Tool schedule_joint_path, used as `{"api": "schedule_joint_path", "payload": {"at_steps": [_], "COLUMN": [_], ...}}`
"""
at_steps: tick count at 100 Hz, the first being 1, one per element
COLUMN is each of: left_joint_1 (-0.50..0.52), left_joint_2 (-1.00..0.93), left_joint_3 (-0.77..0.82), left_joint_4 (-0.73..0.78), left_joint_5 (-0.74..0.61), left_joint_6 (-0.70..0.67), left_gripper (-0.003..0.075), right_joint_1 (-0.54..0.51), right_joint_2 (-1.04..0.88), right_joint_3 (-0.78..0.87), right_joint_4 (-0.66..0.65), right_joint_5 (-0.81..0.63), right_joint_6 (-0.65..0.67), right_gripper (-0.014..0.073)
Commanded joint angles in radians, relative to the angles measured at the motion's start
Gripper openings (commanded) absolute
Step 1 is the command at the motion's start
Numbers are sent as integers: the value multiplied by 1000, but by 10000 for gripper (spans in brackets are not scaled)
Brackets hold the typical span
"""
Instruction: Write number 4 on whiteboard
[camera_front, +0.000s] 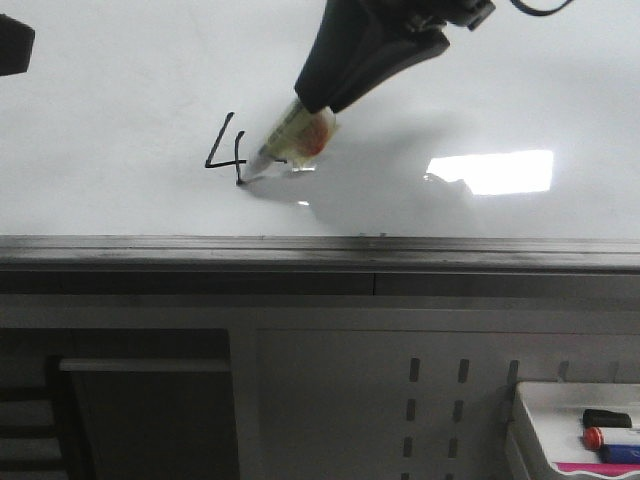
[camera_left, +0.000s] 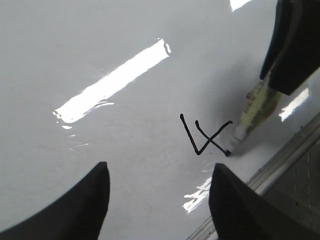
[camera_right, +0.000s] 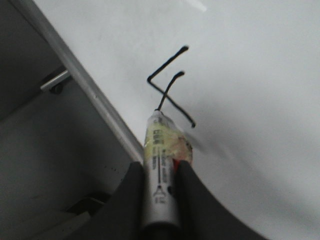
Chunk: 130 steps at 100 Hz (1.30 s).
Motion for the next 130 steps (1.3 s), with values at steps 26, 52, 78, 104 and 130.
{"api": "schedule_joint_path", "payload": {"at_steps": [26, 52, 78, 104, 130], "left_joint_1": [-55, -143, -143, -143, -143], "left_joint_2": [44, 239, 302, 304, 304], "left_joint_3": [-27, -31, -35, -35, -35], "left_joint_4": [145, 134, 106, 103, 82], "left_joint_5": [-99, -211, -231, -233, -235], "left_joint_6": [-11, -11, -11, -11, -20], "left_gripper": [407, 407, 356, -20, -20], "right_joint_1": [52, 176, 227, 227, 227], "right_joint_2": [-72, -93, -95, -95, -95], "right_joint_3": [-36, -67, -67, -67, -69], "right_joint_4": [5, -54, -54, -54, -46], "right_joint_5": [16, 58, 63, 67, 65], "right_joint_6": [-15, -39, -39, -39, -39], "right_gripper": [-64, -64, -64, -64, 113]}}
